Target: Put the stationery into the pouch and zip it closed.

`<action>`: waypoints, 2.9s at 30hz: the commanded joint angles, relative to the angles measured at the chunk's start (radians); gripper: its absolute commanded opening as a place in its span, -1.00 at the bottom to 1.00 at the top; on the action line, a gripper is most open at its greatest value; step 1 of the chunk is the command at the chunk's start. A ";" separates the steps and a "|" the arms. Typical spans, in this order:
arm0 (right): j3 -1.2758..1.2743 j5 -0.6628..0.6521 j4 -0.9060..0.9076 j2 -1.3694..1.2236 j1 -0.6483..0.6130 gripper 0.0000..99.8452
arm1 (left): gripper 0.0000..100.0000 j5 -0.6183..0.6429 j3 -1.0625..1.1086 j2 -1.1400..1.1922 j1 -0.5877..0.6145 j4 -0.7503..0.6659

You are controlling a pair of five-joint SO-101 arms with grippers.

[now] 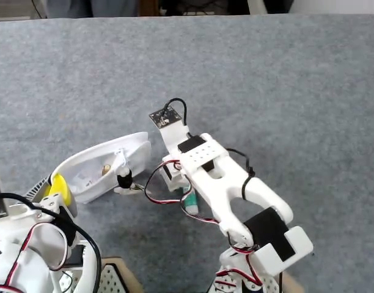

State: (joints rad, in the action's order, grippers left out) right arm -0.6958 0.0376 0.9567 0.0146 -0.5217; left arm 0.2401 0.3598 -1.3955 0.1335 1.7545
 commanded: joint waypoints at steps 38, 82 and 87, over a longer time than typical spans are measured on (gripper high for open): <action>0.384 0.000 0.051 0.776 -0.017 -0.98 | -0.95 -0.008 -0.005 -0.008 0.005 -0.034; -0.286 0.000 -0.839 1.148 -0.414 -0.98 | -0.95 -0.029 0.033 -0.081 -0.019 -0.054; -0.412 0.000 -0.842 1.155 -0.410 -0.98 | -0.95 -0.029 0.039 -0.081 -0.018 -0.055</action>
State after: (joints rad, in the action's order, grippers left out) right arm -1.0825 0.0391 0.1343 1.1577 -0.9436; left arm 0.2202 0.4135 -1.4737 0.1274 1.7438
